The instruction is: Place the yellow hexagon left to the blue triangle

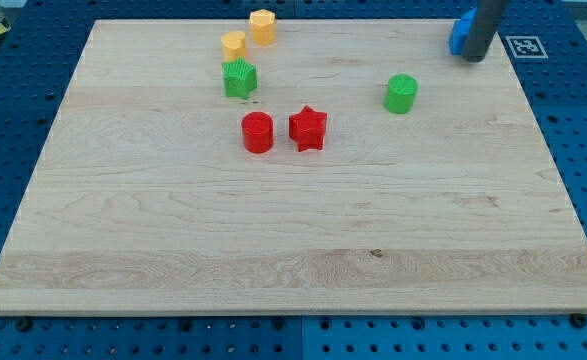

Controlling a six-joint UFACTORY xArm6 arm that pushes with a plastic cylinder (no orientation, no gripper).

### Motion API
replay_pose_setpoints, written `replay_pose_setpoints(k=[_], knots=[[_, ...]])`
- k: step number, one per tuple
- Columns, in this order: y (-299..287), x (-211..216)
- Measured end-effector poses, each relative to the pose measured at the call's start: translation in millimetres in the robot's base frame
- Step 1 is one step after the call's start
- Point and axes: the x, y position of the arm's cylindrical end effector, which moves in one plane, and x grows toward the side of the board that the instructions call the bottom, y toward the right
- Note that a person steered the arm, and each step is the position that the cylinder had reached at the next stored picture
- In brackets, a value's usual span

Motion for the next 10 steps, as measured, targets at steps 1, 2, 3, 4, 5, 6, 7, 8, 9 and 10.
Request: replay_pose_setpoints(k=[1,2,3,4,5,6,7,8,9,10], knots=[[-52,-4],[-94,-36],[-147,-77],[-194,-82],[-255,-83],[-317,-84],[-375,-81],[-386,-61],[-348,-42],[-279,-46]])
